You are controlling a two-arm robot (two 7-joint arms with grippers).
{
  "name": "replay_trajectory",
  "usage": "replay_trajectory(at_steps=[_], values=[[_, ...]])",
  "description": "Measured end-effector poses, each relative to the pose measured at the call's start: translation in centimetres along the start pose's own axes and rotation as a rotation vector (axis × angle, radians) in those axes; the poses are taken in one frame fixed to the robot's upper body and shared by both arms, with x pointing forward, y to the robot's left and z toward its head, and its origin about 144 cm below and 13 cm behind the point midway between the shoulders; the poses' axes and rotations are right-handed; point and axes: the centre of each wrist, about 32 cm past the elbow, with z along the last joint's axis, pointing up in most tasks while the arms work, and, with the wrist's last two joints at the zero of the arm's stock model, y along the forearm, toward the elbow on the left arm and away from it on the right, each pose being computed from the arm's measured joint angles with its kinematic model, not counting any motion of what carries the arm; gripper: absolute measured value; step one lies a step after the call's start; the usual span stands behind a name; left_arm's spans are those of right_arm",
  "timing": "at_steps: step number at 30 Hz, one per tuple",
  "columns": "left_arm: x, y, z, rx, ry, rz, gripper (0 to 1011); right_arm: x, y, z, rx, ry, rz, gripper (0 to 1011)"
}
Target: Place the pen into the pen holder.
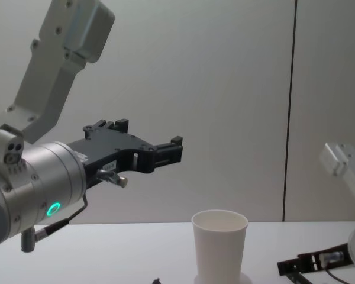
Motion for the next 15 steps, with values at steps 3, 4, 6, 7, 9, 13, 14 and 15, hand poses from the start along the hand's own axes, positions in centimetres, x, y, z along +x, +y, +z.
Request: replay_trajectory(at_steps=[3,4,6,7,9,13,14,15], values=[[0.0,0.0,0.0,0.000,0.000,0.000,1004,-0.2,0.2,0.0,-0.008,0.000,-0.002,1001],[0.0,0.0,0.0,0.000,0.000,0.000,1004,-0.3,0.4,0.0,-0.013,-0.001,-0.004,1001],[0.0,0.0,0.0,0.000,0.000,0.000,1004,-0.5,0.6,0.0,-0.020,-0.002,-0.007,1001],[0.0,0.0,0.0,0.000,0.000,0.000,1004,-0.5,0.6,0.0,-0.020,-0.002,-0.007,1001],[0.0,0.0,0.0,0.000,0.000,0.000,1004,-0.6,0.8,0.0,-0.026,-0.003,-0.010,998],[0.0,0.0,0.0,0.000,0.000,0.000,1004,-0.8,1.1,0.0,-0.041,-0.005,-0.016,907],[0.0,0.0,0.0,0.000,0.000,0.000,1004,-0.8,1.2,0.0,-0.043,-0.006,-0.017,882],[0.0,0.0,0.0,0.000,0.000,0.000,1004,-0.9,1.2,0.0,-0.045,-0.007,-0.018,864]])
